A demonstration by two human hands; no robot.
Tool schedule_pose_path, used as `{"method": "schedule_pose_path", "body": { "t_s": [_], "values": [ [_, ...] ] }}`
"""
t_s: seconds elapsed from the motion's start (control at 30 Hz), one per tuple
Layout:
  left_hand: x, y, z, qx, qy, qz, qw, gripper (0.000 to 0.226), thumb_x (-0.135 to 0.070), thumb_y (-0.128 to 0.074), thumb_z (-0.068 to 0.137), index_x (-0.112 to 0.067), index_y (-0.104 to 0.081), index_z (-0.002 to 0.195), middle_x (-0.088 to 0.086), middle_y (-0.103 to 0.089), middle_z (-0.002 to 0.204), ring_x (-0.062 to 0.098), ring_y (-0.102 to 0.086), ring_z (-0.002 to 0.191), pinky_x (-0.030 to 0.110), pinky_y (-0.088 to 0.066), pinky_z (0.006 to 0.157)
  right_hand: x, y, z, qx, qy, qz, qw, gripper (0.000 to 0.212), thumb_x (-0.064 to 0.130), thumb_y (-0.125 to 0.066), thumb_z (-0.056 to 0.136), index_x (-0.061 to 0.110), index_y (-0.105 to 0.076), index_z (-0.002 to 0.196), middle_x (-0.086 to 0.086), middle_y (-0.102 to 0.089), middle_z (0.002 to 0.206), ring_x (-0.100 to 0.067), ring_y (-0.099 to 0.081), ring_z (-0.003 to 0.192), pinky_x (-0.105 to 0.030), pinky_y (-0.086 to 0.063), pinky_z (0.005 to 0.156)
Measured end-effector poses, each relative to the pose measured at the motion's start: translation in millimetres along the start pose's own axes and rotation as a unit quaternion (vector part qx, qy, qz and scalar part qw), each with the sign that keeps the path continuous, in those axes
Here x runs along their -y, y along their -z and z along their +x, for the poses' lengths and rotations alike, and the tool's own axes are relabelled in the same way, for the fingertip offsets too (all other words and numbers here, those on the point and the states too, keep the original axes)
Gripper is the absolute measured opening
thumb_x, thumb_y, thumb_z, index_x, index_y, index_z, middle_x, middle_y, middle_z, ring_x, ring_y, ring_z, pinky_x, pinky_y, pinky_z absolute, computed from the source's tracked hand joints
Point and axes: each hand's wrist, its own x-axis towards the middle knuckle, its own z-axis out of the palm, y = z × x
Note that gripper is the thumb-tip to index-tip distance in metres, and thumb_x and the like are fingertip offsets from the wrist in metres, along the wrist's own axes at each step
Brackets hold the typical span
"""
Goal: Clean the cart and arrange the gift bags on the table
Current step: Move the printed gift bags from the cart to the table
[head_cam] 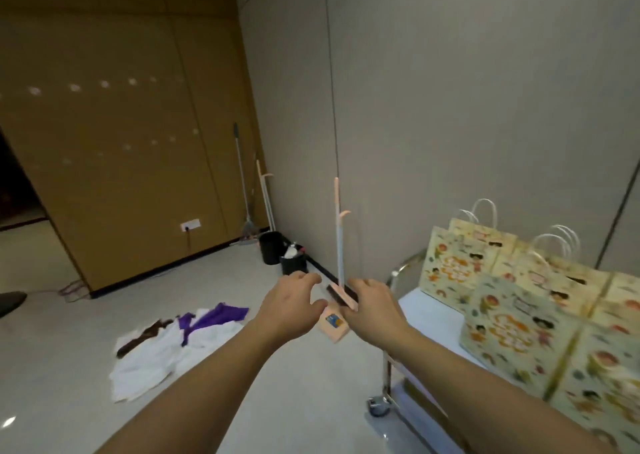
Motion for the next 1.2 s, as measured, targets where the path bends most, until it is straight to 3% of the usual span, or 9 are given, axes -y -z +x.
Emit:
{"method": "schedule_pose_path", "body": {
  "t_s": [0.13, 0.3, 0.5, 0.6, 0.73, 0.87, 1.0, 1.13, 1.2],
  "values": [
    [-48.8, -33.3, 59.1, 0.033, -0.081, -0.01, 0.996, 0.05, -0.042, -0.058, 0.097, -0.025, -0.049, 0.144, 0.001, -0.052, 0.143, 0.02, -0.049, 0.129, 0.037, -0.044, 0.104, -64.3, 25.5, 7.1, -0.033, -0.079, -0.023, 0.996, 0.051, 0.04, -0.059, 0.093, 0.021, -0.05, 0.139, -0.008, -0.054, 0.134, -0.03, -0.048, 0.128, -0.038, -0.043, 0.103],
    [-99.5, -65.8, 137.4, 0.073, -0.183, -0.06, 0.978, 0.052, -0.039, -0.059, 0.098, -0.027, -0.046, 0.147, -0.001, -0.052, 0.142, 0.018, -0.05, 0.127, 0.026, -0.038, 0.093, -125.2, 53.5, 32.7, -0.085, -0.18, -0.049, 0.979, 0.059, 0.042, -0.058, 0.096, 0.022, -0.041, 0.149, -0.004, -0.046, 0.146, -0.027, -0.041, 0.134, -0.039, -0.038, 0.109],
    [-127.0, -88.9, 242.2, 0.112, -0.27, -0.053, 0.955, 0.056, -0.047, -0.06, 0.095, -0.029, -0.046, 0.146, -0.002, -0.054, 0.14, 0.02, -0.051, 0.126, 0.037, -0.046, 0.103, -157.2, 80.7, 94.6, -0.144, -0.27, -0.069, 0.95, 0.062, 0.046, -0.059, 0.093, 0.026, -0.042, 0.149, -0.003, -0.051, 0.142, -0.025, -0.045, 0.131, -0.04, -0.042, 0.107],
    [-129.5, -90.6, 291.9, 0.127, -0.293, -0.059, 0.946, 0.053, -0.046, -0.06, 0.096, -0.027, -0.047, 0.144, -0.001, -0.052, 0.141, 0.021, -0.05, 0.127, 0.038, -0.045, 0.105, -161.3, 90.5, 133.0, -0.172, -0.296, -0.063, 0.938, 0.06, 0.045, -0.061, 0.092, 0.026, -0.045, 0.147, -0.001, -0.051, 0.142, -0.023, -0.047, 0.13, -0.04, -0.044, 0.106],
    [-125.0, -100.1, 352.2, 0.138, -0.314, -0.078, 0.936, 0.055, -0.046, -0.061, 0.095, -0.028, -0.047, 0.146, -0.004, -0.051, 0.144, 0.019, -0.051, 0.129, 0.036, -0.045, 0.104, -172.6, 93.5, 176.6, -0.19, -0.325, -0.051, 0.925, 0.058, 0.044, -0.062, 0.091, 0.025, -0.048, 0.144, -0.001, -0.054, 0.135, -0.023, -0.059, 0.115, -0.04, -0.054, 0.093],
    [-126.1, -113.2, 399.1, 0.152, -0.327, -0.082, 0.929, 0.055, -0.045, -0.062, 0.095, -0.027, -0.048, 0.145, -0.004, -0.052, 0.142, 0.018, -0.051, 0.128, 0.038, -0.045, 0.106, -192.8, 99.5, 208.9, -0.2, -0.347, -0.067, 0.914, 0.055, 0.041, -0.062, 0.094, 0.025, -0.047, 0.145, 0.0, -0.056, 0.137, -0.022, -0.051, 0.126, -0.037, -0.046, 0.103],
    [-143.1, -125.6, 444.2, 0.15, -0.338, -0.091, 0.925, 0.053, -0.046, -0.062, 0.095, -0.028, -0.05, 0.143, -0.004, -0.053, 0.142, 0.017, -0.051, 0.128, 0.036, -0.045, 0.106, -218.9, 115.0, 253.7, -0.225, -0.354, -0.059, 0.906, 0.053, 0.039, -0.063, 0.095, 0.024, -0.048, 0.144, 0.003, -0.058, 0.134, -0.019, -0.055, 0.12, -0.033, -0.048, 0.098],
    [-164.8, -144.3, 484.9, 0.153, -0.332, -0.098, 0.926, 0.054, -0.046, -0.06, 0.096, -0.028, -0.048, 0.145, -0.004, -0.05, 0.145, 0.017, -0.048, 0.133, 0.035, -0.042, 0.11, -260.4, 121.3, 295.6, -0.207, -0.367, -0.06, 0.905, 0.059, 0.041, -0.064, 0.093, 0.022, -0.044, 0.145, 0.001, -0.055, 0.137, -0.022, -0.051, 0.126, -0.034, -0.045, 0.099],
    [-174.5, -153.6, 502.0, 0.166, -0.327, -0.08, 0.927, 0.055, -0.045, -0.06, 0.096, -0.027, -0.046, 0.146, -0.003, -0.048, 0.147, 0.018, -0.045, 0.135, 0.037, -0.04, 0.112, -280.7, 120.6, 311.4, -0.182, -0.38, -0.049, 0.905, 0.05, 0.042, -0.065, 0.091, 0.023, -0.053, 0.136, 0.001, -0.06, 0.127, -0.02, -0.056, 0.116, -0.03, -0.048, 0.088]
  ]
}}
